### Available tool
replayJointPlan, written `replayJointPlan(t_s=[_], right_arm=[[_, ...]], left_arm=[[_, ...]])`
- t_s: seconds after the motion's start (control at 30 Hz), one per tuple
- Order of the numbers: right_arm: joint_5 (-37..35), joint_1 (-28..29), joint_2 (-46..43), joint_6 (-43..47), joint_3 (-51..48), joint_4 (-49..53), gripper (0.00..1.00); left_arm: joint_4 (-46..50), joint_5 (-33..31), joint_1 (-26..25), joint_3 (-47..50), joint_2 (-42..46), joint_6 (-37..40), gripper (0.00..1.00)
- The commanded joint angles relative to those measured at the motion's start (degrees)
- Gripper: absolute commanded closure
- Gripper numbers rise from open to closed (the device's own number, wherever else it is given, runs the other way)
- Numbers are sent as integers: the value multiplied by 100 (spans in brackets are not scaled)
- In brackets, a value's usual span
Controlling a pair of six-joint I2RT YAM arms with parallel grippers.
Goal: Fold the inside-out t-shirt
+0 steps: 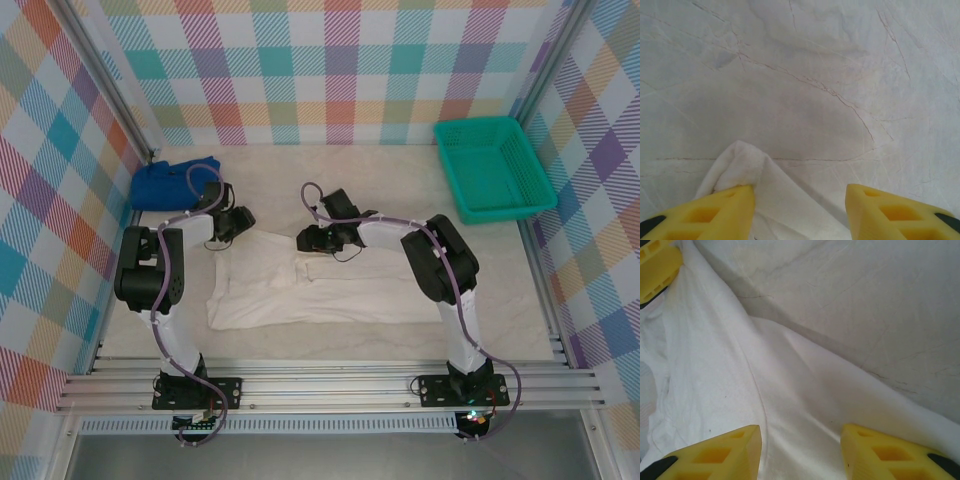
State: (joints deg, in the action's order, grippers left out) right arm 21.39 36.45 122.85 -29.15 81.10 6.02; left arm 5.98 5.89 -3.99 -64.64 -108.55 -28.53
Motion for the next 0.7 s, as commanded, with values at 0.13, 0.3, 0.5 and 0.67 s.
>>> replayJointPlan(t_s=[0.13,0.3,0.5,0.67], right_arm=[[274,-33,-663,443,-213,-33,52],[269,-4,-1368,683,-963,-222,51],[-35,73,-2153,1204,-1757,-283,45],[-158,74,-2388,1418,-1989,-265,43]], left_arm=[[426,52,151,-123,530,125,42],[623,-516,155,794,1633,166,29],[1446,-508,184,1684,2457,287,15],[2006,-480,188,1633,2266,532,3]])
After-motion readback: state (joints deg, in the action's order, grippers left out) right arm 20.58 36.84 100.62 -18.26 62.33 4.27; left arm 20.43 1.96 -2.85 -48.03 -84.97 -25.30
